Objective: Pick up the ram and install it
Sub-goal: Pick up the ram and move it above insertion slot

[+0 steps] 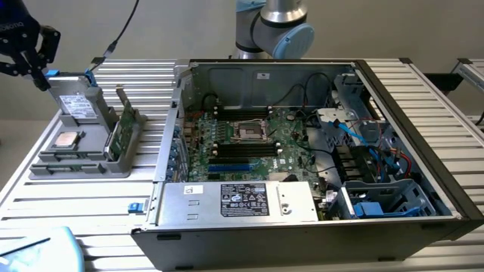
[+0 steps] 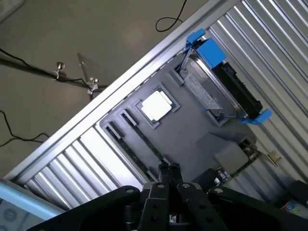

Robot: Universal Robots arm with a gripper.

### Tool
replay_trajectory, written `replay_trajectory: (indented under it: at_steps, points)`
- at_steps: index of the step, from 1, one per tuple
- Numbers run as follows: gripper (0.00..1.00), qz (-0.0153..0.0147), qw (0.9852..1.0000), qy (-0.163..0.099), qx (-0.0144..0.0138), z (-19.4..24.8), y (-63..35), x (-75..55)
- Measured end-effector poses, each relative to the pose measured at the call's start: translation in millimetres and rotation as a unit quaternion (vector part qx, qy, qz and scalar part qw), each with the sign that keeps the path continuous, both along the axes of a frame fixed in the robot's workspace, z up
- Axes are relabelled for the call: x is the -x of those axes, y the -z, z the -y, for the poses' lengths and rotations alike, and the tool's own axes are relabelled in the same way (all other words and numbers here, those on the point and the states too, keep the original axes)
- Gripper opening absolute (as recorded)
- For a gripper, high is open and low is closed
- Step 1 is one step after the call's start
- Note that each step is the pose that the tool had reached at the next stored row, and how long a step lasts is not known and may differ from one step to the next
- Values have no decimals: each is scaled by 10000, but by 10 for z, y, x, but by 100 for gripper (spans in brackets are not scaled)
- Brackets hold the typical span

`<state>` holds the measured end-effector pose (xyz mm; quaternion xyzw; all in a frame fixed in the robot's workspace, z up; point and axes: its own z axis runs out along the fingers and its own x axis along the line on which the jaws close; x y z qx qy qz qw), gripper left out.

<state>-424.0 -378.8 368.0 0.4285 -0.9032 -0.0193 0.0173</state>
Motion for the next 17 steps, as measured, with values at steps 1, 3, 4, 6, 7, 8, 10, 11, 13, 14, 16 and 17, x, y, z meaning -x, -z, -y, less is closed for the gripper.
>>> replay_trajectory:
  at_steps: [1, 3, 4, 6, 7, 8, 10, 11, 13, 14, 16, 17]
  points:
    - [11, -4, 10000, -91, 0, 0, 2, 0]
    - [11, -11, 9996, -273, 0, 0, 6, 0]
    - [11, -14, 9993, -363, 0, 0, 8, 0]
    - [11, -20, 9985, -545, 0, 0, 13, 0]
    - [11, -23, 9980, -632, 0, 0, 15, 0]
    - [11, -27, 9973, -730, 0, 0, 17, 0]
    - [11, -32, 9958, -912, 0, 0, 22, 0]
    - [11, -35, 9950, -996, 0, 0, 24, 0]
    - [11, -42, 9930, -1178, 1, 0, 27, 0]
    - [11, -45, 9919, -1267, 0, 0, 28, 0]
    - [11, -50, 9895, -1448, 0, 0, 32, 0]
    - [11, -54, 9881, -1539, 0, 0, 34, 0]
